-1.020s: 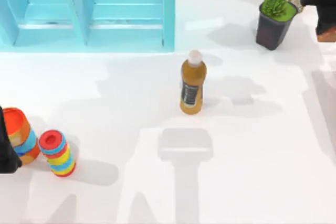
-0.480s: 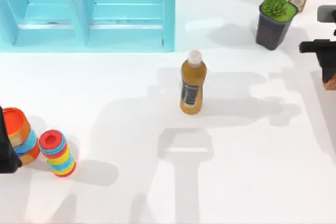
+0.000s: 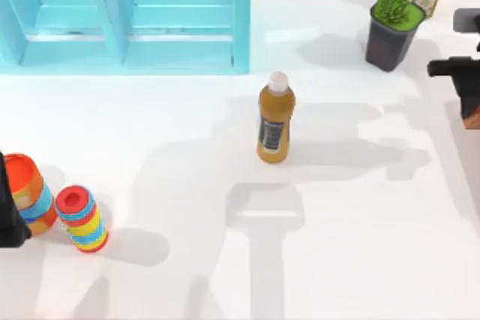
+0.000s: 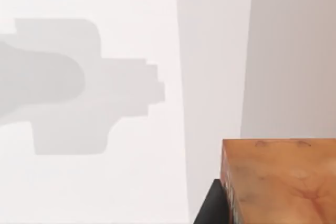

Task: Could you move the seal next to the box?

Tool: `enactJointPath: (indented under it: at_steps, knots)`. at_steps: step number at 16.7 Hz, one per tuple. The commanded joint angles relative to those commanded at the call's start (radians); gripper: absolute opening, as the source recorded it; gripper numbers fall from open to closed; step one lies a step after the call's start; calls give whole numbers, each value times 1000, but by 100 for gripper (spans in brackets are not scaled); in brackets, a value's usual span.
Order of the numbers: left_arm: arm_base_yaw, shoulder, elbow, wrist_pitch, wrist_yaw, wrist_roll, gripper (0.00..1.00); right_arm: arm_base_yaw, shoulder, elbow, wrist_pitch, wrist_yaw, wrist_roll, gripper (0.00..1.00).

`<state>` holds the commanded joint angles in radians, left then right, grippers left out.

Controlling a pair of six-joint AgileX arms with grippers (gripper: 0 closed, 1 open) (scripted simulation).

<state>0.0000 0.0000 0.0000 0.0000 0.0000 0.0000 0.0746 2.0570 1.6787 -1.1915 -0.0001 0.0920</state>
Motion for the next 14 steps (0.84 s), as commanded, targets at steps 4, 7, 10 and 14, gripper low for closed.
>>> enactJointPath:
  at_steps: [4, 7, 10, 14]
  knots:
    - [0, 0, 0, 0, 0, 0, 100, 0, 0, 0, 0, 0, 0, 68]
    - [0, 0, 0, 0, 0, 0, 100, 0, 0, 0, 0, 0, 0, 90]
    - [0, 0, 0, 0, 0, 0, 100, 0, 0, 0, 0, 0, 0, 100]
    - [0, 0, 0, 0, 0, 0, 100, 0, 0, 0, 0, 0, 0, 100]
